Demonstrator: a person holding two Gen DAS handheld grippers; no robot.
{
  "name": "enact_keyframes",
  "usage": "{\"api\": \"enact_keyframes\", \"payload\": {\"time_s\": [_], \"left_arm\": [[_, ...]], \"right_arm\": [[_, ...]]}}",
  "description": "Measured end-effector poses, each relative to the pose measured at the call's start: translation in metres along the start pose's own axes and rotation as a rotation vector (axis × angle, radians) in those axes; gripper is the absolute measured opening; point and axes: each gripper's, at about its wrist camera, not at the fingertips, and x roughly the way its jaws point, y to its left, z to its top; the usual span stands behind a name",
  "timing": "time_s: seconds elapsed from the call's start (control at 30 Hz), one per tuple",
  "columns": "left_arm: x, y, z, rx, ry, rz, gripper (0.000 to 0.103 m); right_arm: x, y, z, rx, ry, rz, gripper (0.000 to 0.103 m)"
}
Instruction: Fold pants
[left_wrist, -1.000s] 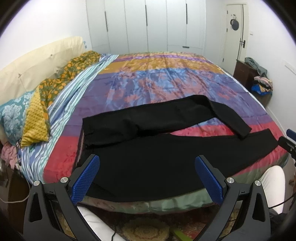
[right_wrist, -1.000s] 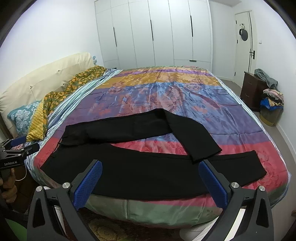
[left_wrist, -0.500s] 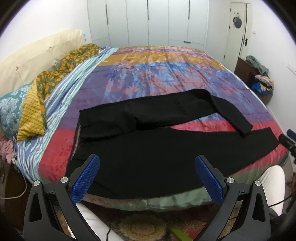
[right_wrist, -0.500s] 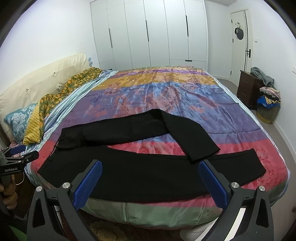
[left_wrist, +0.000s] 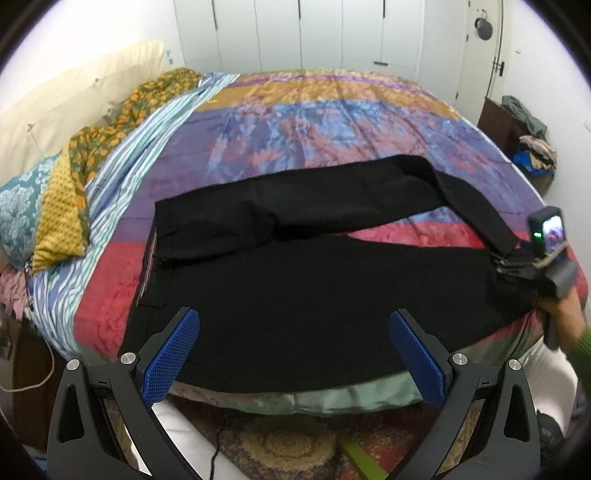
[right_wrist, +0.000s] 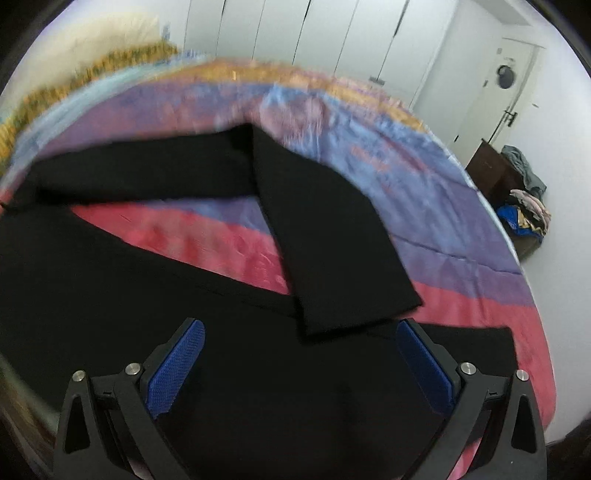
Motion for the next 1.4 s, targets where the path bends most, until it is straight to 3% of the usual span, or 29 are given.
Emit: {"api": "enact_keyframes", "payload": {"time_s": [0.03,0.07,0.13,0.23,0.3,0.33,0.37,0.4,0.43,0.47,0.53,0.6,0.67,0.7,0.77,0.8,0.9,0.97,1.07,1.17,1.27,1.37,1.4], "left_arm": [[0.002,0.000,0.000,0.001,0.007,0.006,0.103],[0.005,0.000,0.001,0.002,0.014,0.013,0.103],[0.012,0.000,0.002,0.001,0.032,0.025,0.103],[0.022,0.000,0.007,-0.009,0.047,0.024,0.102],[0.028,-0.003,0.014,-0.007,0.051,0.019,0.103],[0.031,-0.005,0.018,-0.005,0.047,0.017,0.102],[0.034,-0.006,0.022,-0.005,0.039,0.015,0.102],[0.037,-0.007,0.027,-0.008,0.032,0.018,0.103],[0.041,-0.007,0.030,-0.014,0.033,0.021,0.103],[0.046,-0.007,0.033,-0.024,0.038,0.020,0.102],[0.056,-0.003,0.035,-0.046,0.049,0.005,0.103],[0.071,0.001,0.036,-0.054,0.073,0.012,0.102],[0.088,0.005,0.039,-0.054,0.099,0.033,0.102],[0.096,0.007,0.040,-0.058,0.109,0.044,0.102],[0.108,0.013,0.045,-0.067,0.112,0.066,0.102],[0.113,0.013,0.047,-0.061,0.110,0.082,0.102],[0.135,0.013,0.059,-0.034,0.130,0.156,0.102],[0.148,0.016,0.066,-0.039,0.150,0.196,0.102],[0.153,0.020,0.073,-0.050,0.150,0.221,0.102],[0.155,0.021,0.075,-0.046,0.148,0.230,0.102],[0.159,0.023,0.077,-0.046,0.152,0.235,0.102],[0.165,0.026,0.079,-0.046,0.161,0.246,0.102],[0.166,0.027,0.078,-0.047,0.164,0.252,0.102]], "right_arm": [[0.015,-0.003,0.001,-0.016,0.031,-0.027,0.068],[0.028,-0.008,0.003,-0.031,0.062,-0.048,0.055],[0.039,-0.030,0.017,-0.046,0.086,-0.040,0.012],[0.020,-0.101,0.073,0.038,-0.001,-0.103,0.012],[0.012,-0.170,0.125,0.130,-0.067,-0.211,0.012],[0.015,-0.197,0.145,0.167,-0.066,-0.244,0.017],[0.023,-0.225,0.164,0.206,-0.034,-0.269,0.027],[0.028,-0.242,0.175,0.230,-0.015,-0.311,0.050],[0.029,-0.251,0.180,0.245,-0.020,-0.338,0.066],[0.030,-0.257,0.183,0.251,-0.036,-0.352,0.068],[0.033,-0.247,0.179,0.244,-0.035,-0.321,0.068],[0.037,-0.210,0.166,0.230,-0.047,-0.191,0.068],[0.044,-0.167,0.156,0.221,-0.051,-0.003,0.068],[0.050,-0.135,0.149,0.215,-0.047,0.154,0.068],[0.056,-0.080,0.145,0.196,-0.037,0.351,0.068],[0.059,-0.038,0.146,0.175,-0.030,0.494,0.068],[0.062,0.059,0.158,0.105,-0.019,0.744,0.068],[0.059,0.104,0.166,0.063,-0.025,0.834,0.068],[0.061,0.155,0.179,-0.031,-0.024,0.864,0.068],[0.080,0.162,0.185,-0.059,0.025,0.820,0.068],[0.111,0.129,0.192,-0.023,0.053,0.703,0.068],[0.146,0.051,0.189,0.161,0.076,0.599,0.068],[0.157,0.008,0.188,0.234,0.063,0.537,0.068]]}}
